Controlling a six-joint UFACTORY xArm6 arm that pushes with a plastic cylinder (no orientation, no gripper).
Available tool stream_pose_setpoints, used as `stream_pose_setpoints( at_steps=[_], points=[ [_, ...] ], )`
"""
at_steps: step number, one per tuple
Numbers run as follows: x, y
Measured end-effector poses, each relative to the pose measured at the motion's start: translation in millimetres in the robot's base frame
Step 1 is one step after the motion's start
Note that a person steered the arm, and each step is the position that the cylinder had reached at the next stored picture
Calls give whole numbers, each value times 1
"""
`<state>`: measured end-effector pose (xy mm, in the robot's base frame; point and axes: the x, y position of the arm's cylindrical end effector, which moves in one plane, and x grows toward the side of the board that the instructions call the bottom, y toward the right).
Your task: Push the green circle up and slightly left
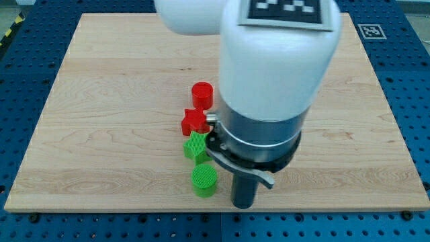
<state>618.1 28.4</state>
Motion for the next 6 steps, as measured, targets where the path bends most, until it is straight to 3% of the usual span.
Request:
stream_pose_setpoints(
  at_steps=[4,6],
  points=[
    [0,-55],
    [-10,-48]
  ],
)
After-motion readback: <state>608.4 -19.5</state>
